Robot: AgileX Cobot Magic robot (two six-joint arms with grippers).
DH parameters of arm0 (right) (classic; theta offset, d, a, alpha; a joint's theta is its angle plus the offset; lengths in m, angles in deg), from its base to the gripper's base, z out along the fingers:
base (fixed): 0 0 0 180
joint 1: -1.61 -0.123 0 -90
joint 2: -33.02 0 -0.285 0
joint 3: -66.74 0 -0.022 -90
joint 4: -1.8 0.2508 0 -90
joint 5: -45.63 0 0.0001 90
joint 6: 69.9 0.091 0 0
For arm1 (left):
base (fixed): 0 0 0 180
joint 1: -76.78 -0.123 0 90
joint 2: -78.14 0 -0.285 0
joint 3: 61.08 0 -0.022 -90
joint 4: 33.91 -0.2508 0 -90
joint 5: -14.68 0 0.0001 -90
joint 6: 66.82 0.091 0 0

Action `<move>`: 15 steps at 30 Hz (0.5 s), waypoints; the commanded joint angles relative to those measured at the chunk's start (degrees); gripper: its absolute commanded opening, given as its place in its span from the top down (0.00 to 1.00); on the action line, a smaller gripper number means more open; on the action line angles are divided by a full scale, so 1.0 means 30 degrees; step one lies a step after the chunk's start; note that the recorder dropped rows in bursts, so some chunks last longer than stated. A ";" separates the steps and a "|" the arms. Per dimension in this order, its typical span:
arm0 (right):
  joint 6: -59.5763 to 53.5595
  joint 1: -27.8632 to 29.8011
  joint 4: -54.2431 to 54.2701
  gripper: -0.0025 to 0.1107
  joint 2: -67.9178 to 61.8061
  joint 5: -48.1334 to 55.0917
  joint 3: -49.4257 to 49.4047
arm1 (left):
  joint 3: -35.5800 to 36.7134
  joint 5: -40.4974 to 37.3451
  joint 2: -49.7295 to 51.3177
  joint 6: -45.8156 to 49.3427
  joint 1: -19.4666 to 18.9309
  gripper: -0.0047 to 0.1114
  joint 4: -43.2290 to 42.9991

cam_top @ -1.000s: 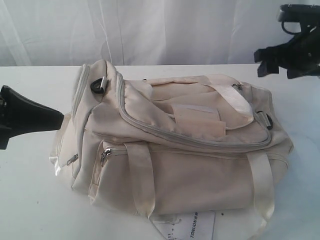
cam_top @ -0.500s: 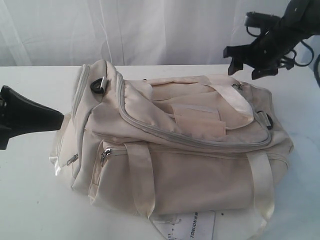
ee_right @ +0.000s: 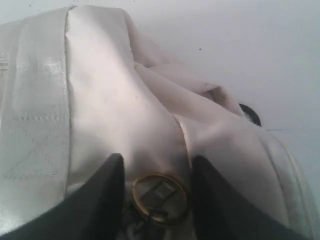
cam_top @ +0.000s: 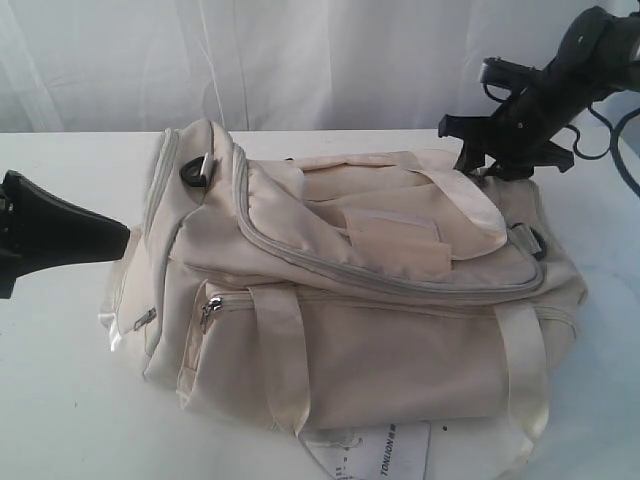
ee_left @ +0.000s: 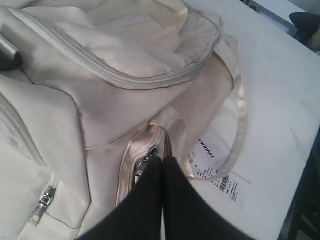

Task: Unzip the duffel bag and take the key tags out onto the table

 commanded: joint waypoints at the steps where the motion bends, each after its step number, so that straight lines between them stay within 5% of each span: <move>1: 0.0105 0.0027 0.0901 0.84 0.0045 0.0294 0.0123 | -0.0112 -0.0413 -0.0003 0.0049 0.0048 0.96 0.0458; 6: 0.0105 0.0027 0.0995 0.98 0.0441 0.0069 0.0123 | -0.0112 -0.0465 -0.0003 0.0049 0.0048 0.96 0.0458; 15: -0.0004 0.0027 0.0952 0.98 0.1645 -0.0081 0.0123 | -0.0112 -0.0466 -0.0003 0.0049 0.0048 0.96 0.0593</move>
